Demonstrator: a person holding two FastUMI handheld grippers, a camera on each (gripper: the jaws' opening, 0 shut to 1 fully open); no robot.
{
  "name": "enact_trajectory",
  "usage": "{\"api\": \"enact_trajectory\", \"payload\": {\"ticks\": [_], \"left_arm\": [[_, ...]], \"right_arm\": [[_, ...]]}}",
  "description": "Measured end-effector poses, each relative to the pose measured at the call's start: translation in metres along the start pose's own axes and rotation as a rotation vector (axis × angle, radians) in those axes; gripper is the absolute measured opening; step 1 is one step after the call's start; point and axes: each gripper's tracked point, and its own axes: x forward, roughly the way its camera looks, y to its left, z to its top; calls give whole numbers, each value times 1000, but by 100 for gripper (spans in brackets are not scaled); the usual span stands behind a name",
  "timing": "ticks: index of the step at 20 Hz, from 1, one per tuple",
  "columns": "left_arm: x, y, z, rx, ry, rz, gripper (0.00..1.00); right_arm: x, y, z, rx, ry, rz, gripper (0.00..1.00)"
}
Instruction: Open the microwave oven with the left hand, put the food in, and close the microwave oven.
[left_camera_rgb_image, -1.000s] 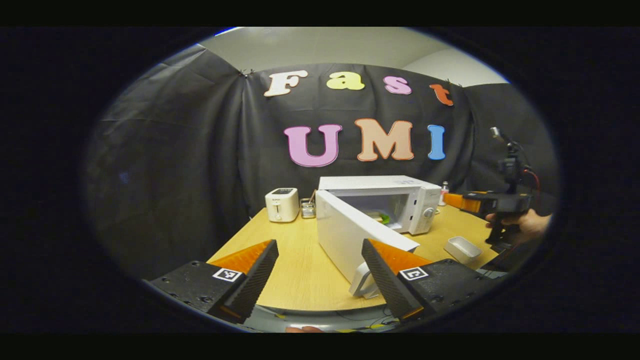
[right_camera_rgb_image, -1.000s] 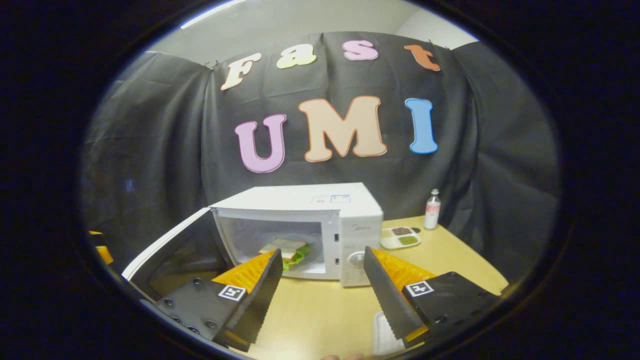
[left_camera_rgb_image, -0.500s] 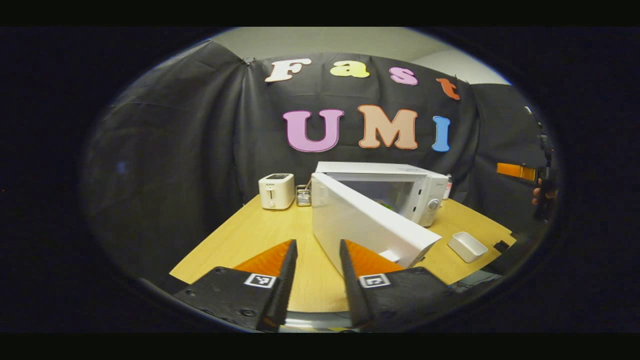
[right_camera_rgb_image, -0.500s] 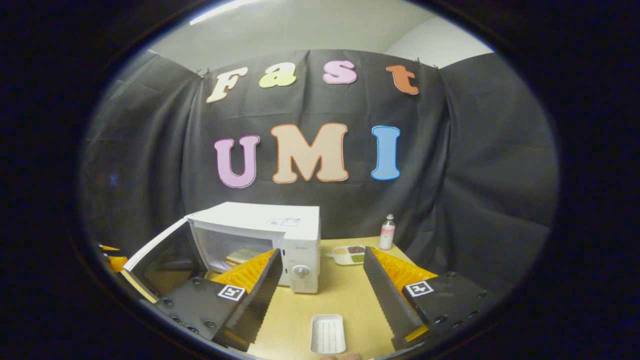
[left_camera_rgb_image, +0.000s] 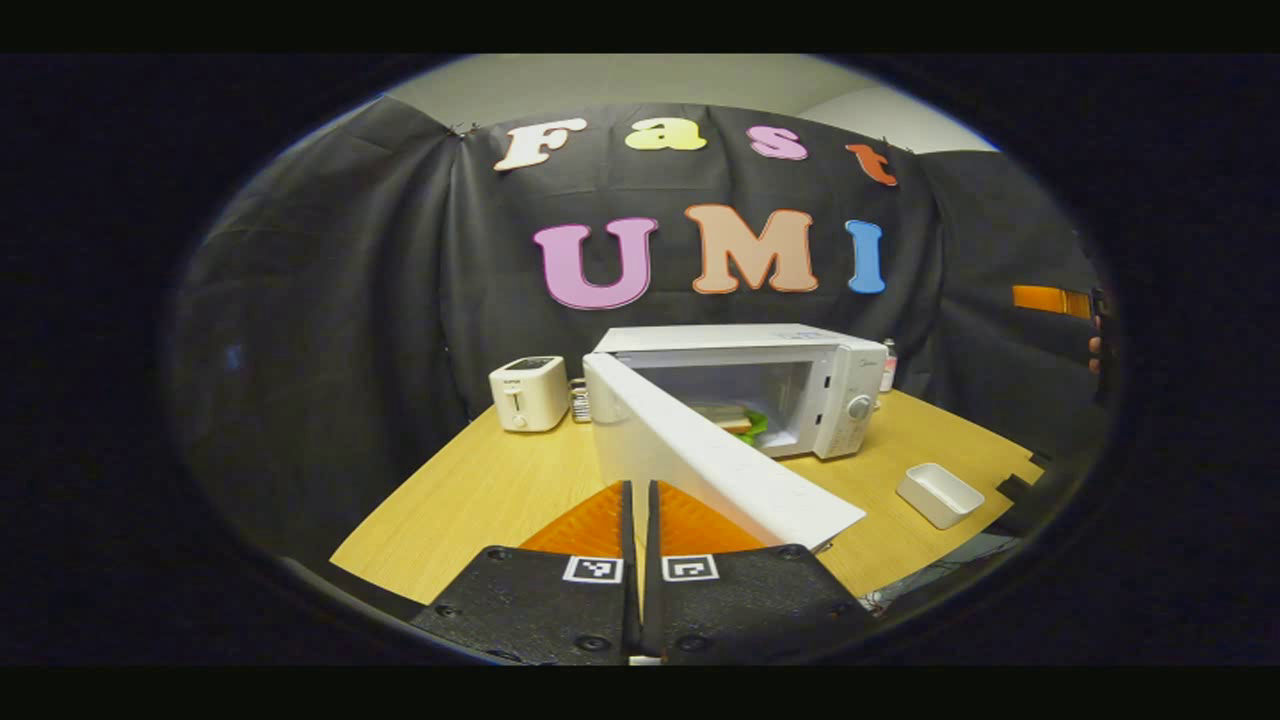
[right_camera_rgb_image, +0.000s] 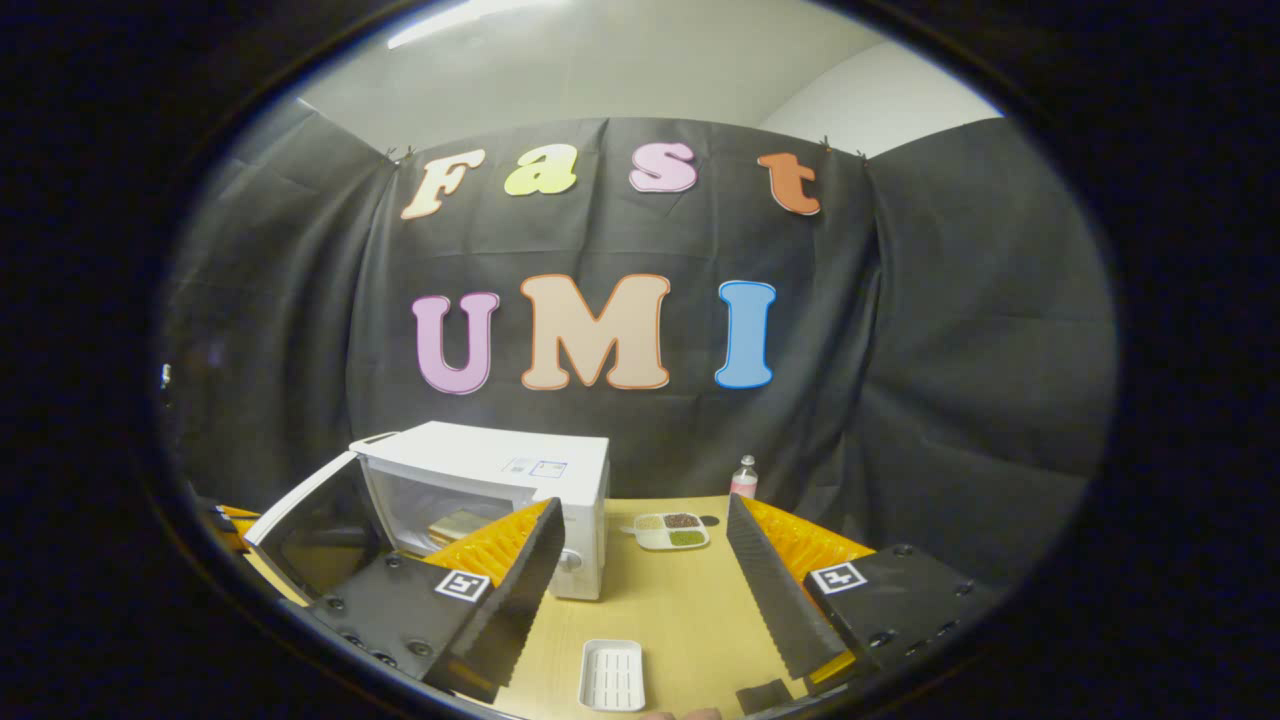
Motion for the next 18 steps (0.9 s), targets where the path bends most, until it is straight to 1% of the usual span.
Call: {"api": "enact_trajectory", "payload": {"ticks": [2, 5, 11, 14, 18], "left_arm": [[5, -6, 2, 4, -5, 2, 0], [12, -24, 4, -18, -10, -9, 0], [35, -67, 7, 4, -16, -43, 0], [48, -93, 8, 10, -15, -61, 0], [66, -120, 9, 15, -16, -64, 1]], "right_arm": [[0, -2, 1, 6, 0, 10, 92], [0, -12, 9, -22, -17, 17, 94], [0, -32, 19, -13, -33, 38, 94], [1, -47, 26, -18, -55, 48, 94], [5, -70, 26, -19, -54, 58, 94]]}}
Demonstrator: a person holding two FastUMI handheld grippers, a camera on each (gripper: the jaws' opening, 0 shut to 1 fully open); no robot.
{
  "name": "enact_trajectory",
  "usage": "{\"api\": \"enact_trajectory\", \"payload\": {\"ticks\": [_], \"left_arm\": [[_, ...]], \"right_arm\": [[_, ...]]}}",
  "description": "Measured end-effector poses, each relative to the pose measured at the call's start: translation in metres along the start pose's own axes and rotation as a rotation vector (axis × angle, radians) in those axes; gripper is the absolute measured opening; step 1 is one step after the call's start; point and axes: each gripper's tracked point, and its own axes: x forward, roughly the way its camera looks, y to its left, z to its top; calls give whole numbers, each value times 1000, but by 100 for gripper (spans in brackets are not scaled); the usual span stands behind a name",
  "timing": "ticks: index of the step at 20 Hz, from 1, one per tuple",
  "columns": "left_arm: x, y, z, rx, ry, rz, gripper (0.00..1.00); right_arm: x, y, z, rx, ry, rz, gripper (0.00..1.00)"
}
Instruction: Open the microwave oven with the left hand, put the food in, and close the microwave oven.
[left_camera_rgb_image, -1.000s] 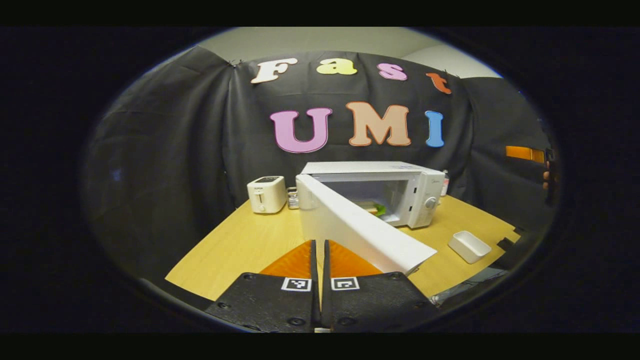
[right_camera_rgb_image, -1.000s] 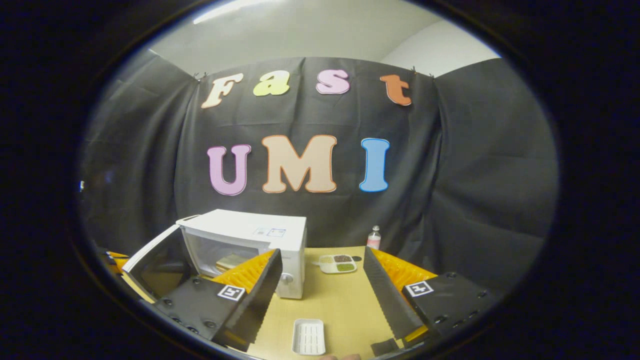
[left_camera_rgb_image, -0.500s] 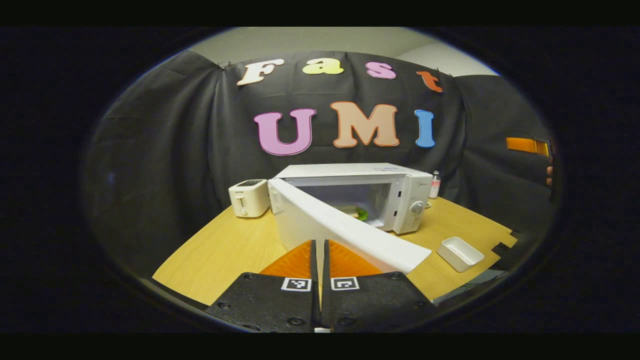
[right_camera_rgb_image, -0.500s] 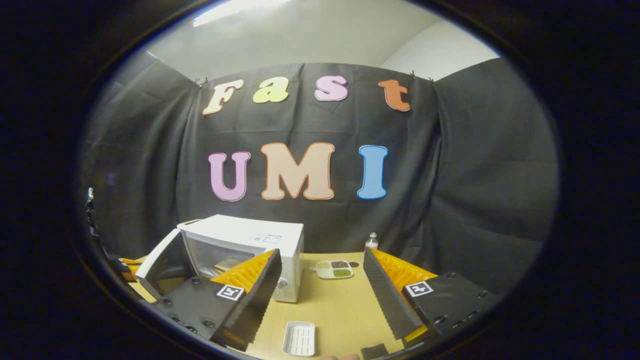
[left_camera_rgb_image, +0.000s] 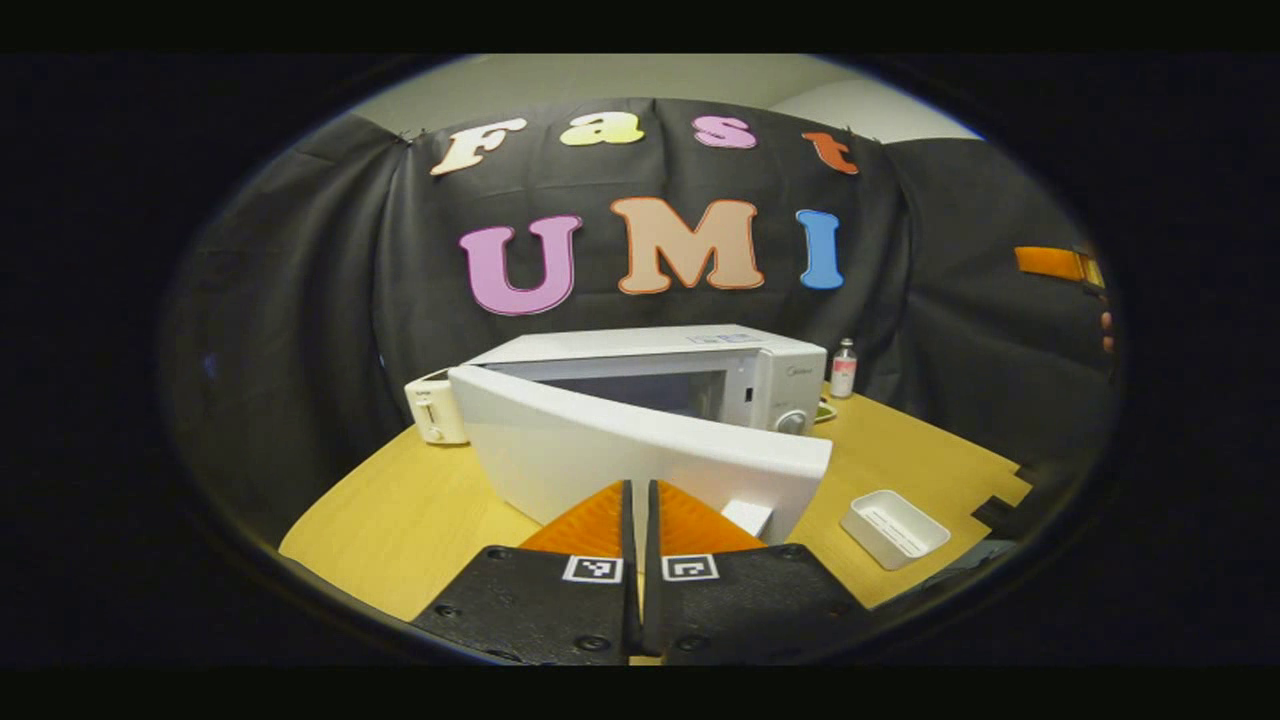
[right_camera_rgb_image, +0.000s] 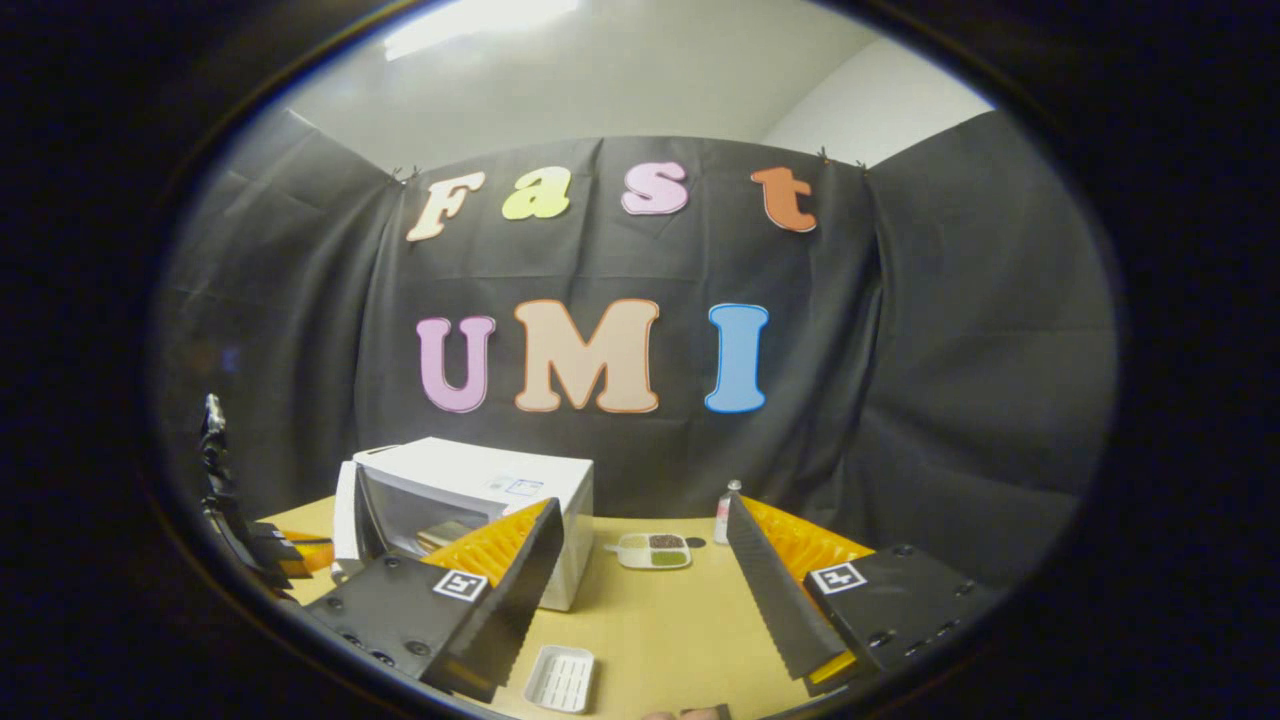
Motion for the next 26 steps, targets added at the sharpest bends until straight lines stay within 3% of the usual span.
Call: {"api": "enact_trajectory", "payload": {"ticks": [10, 17, 26], "left_arm": [[53, -34, 5, -26, -4, 58, 0], [88, -34, 7, -73, -17, 128, 1], [131, -41, 8, -75, -24, 166, 1]], "right_arm": [[9, -47, 0, -32, -7, 36, 94], [18, -61, -3, -24, 18, 88, 94], [13, -77, -1, -25, 19, 117, 94]]}}
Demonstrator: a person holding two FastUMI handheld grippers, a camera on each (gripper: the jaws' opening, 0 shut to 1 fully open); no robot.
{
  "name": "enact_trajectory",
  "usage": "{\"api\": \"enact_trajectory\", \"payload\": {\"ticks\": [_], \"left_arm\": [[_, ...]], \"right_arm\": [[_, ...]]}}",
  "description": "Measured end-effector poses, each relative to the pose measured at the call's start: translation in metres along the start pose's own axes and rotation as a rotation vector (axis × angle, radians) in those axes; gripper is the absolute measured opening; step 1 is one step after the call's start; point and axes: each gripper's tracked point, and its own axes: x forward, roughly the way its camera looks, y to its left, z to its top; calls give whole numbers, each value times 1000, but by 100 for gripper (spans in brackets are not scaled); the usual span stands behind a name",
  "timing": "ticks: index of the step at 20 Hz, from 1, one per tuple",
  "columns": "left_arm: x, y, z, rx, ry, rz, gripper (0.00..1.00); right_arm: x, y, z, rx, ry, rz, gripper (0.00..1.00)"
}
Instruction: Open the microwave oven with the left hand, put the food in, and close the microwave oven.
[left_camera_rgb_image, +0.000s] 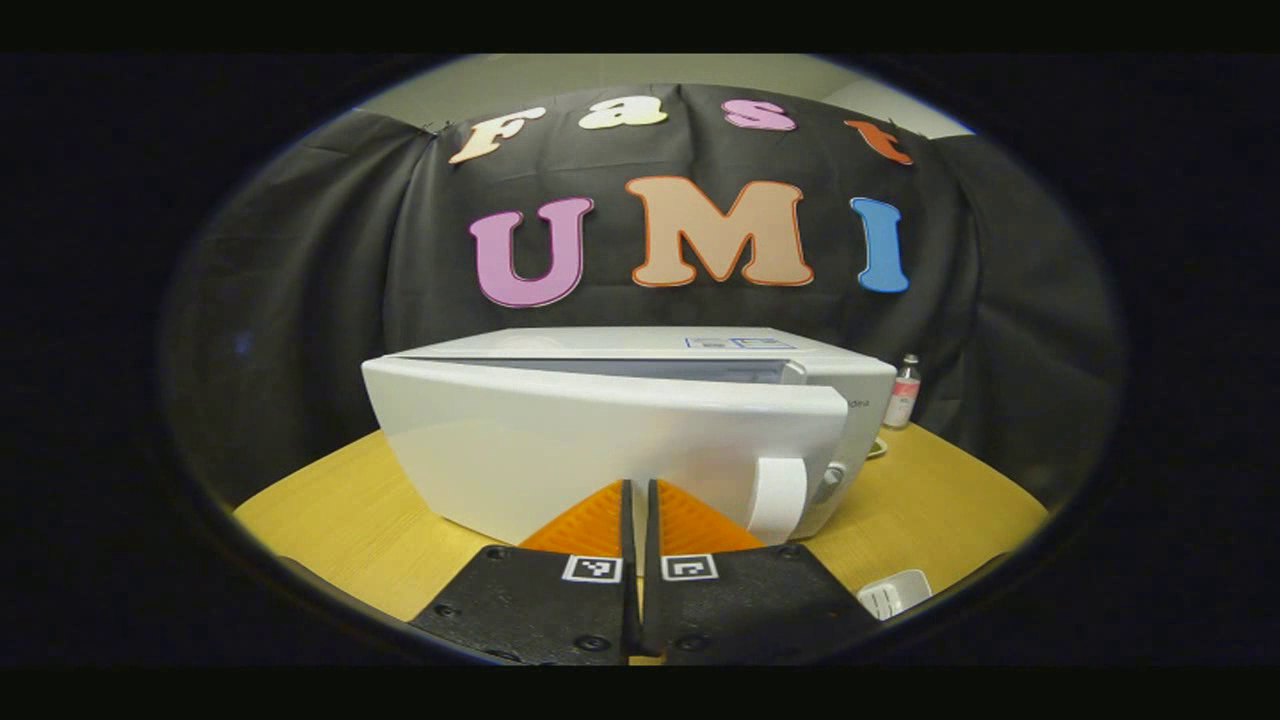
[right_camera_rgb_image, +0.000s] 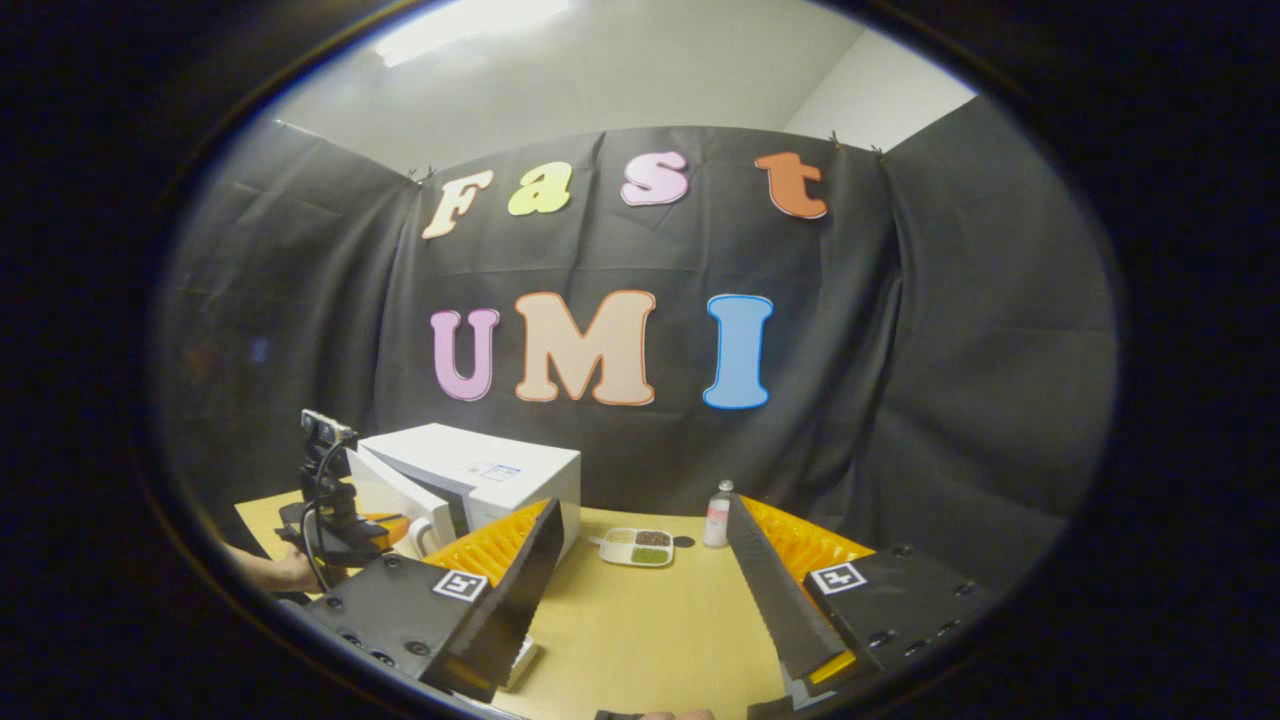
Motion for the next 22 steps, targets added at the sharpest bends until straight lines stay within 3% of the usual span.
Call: {"api": "enact_trajectory", "payload": {"ticks": [10, 13, 18, 22], "left_arm": [[42, -19, 26, 16, -41, 2, 0], [44, -17, 28, 37, -47, 48, 0], [36, -20, 21, 50, 8, -8, 0], [-14, -16, 57, 56, -74, -43, 0]], "right_arm": [[-5, -7, -5, -41, 2, 22, 94], [-2, -7, -4, -32, 0, 17, 94], [-2, 7, -10, -15, 11, 14, 94], [0, 24, -13, -2, 16, 2, 94]]}}
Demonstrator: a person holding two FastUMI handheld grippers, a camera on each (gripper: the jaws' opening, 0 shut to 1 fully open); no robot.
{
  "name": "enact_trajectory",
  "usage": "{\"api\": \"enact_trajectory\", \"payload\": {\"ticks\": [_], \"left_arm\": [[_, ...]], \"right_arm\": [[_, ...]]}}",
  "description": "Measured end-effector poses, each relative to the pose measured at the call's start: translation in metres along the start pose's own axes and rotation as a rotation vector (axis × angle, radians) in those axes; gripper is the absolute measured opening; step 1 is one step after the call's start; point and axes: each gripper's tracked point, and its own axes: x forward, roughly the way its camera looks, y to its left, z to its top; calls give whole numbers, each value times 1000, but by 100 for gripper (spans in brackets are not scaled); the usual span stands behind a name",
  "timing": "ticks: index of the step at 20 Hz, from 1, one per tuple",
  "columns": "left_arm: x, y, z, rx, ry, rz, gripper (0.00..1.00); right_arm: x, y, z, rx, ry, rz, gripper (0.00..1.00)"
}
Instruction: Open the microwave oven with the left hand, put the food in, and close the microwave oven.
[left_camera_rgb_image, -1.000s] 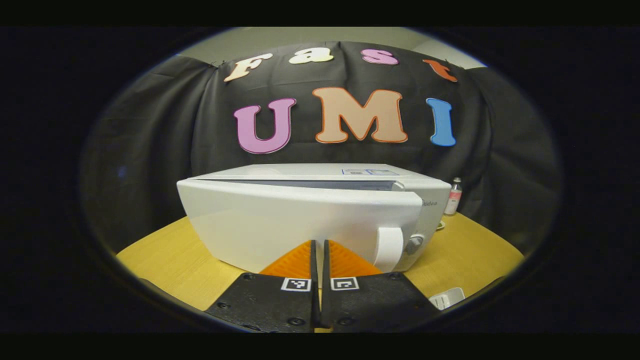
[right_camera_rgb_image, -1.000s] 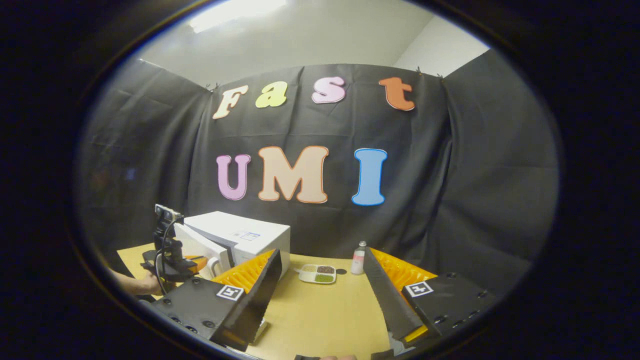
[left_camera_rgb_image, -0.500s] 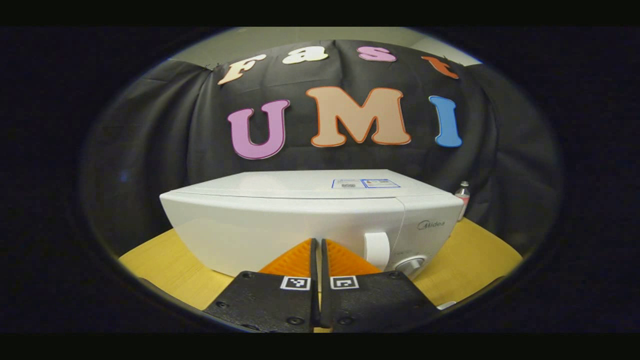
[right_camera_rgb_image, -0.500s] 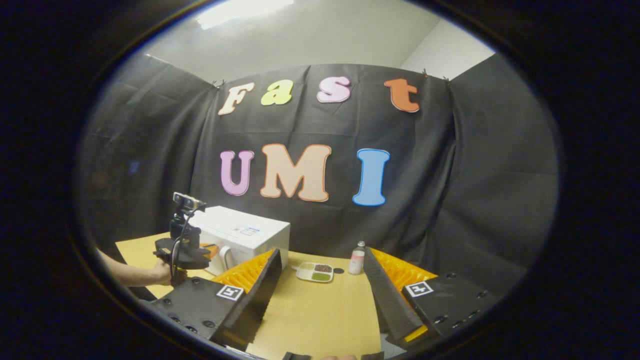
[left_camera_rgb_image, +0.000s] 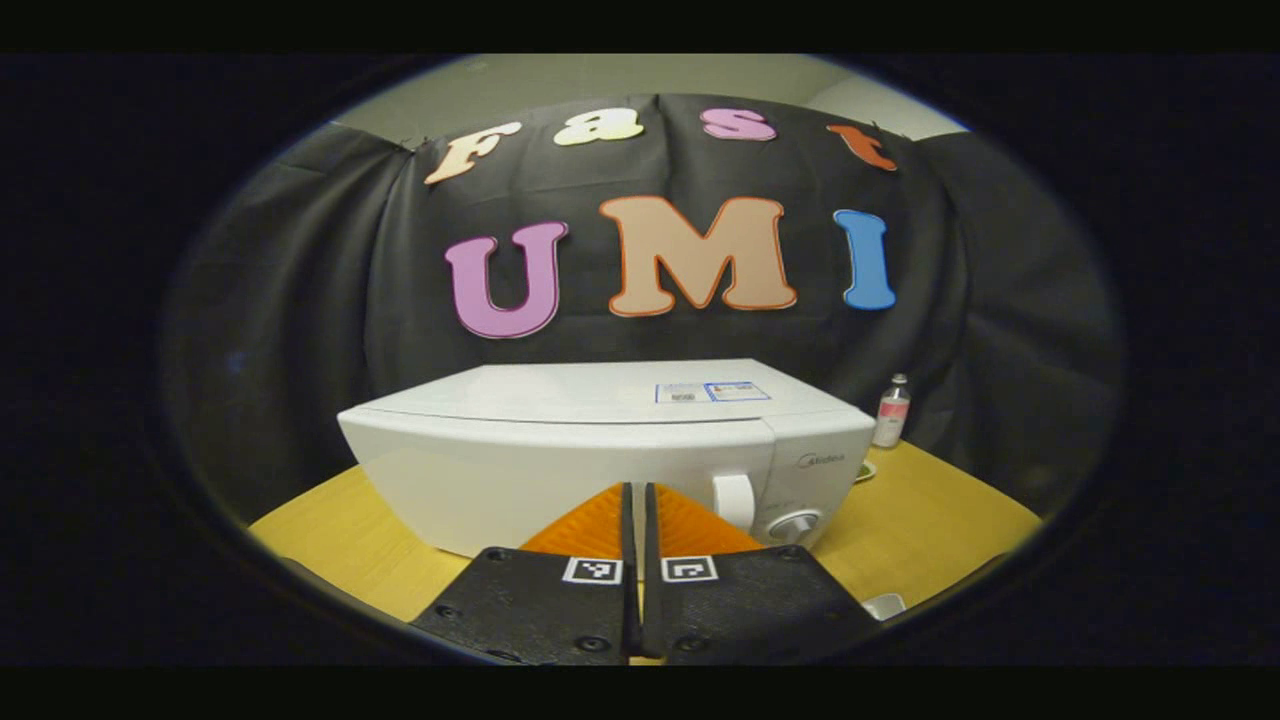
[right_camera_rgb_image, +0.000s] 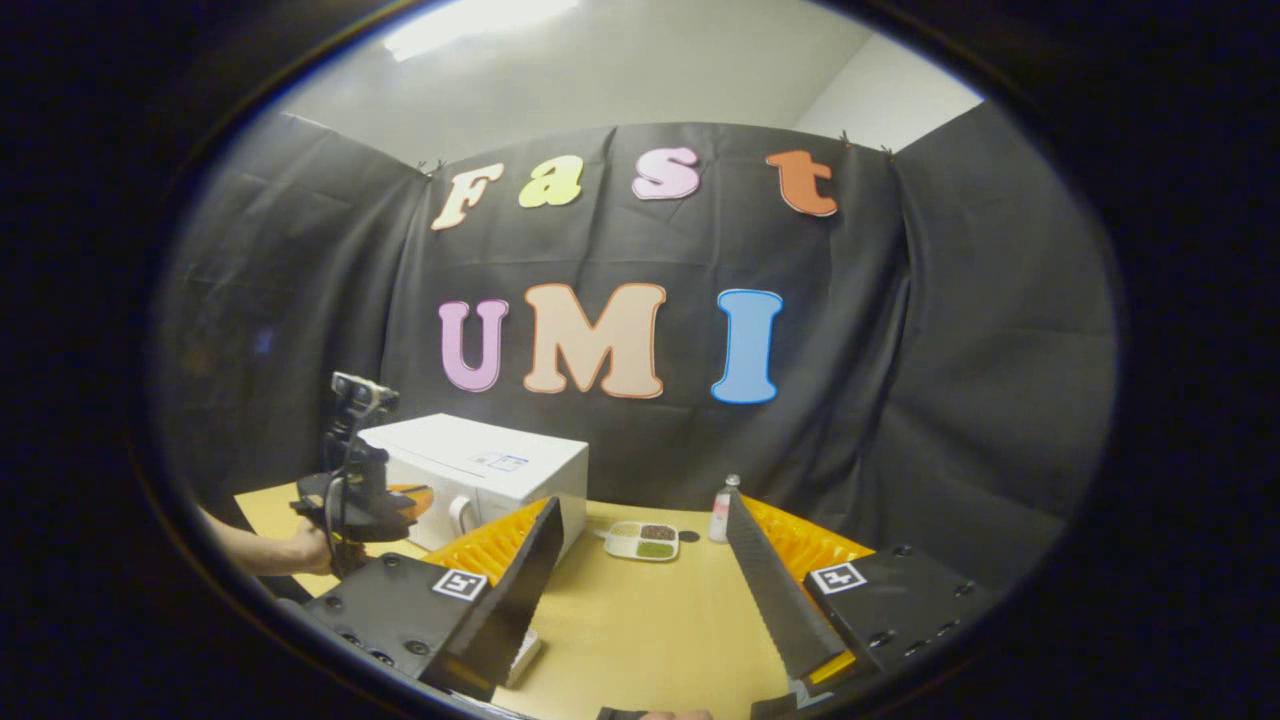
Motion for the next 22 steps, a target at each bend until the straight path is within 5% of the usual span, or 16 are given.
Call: {"api": "enact_trajectory", "payload": {"ticks": [12, 17, 22], "left_arm": [[-168, 87, 94, -10, -90, -22, 0], [-200, 88, 113, -43, -163, -60, 95], [-215, 83, 124, 17, -198, -97, 94]], "right_arm": [[2, 83, 5, 39, -12, -22, 94], [-12, 110, 18, 48, -39, -42, 94], [-22, 125, 29, 40, -57, -55, 94]]}}
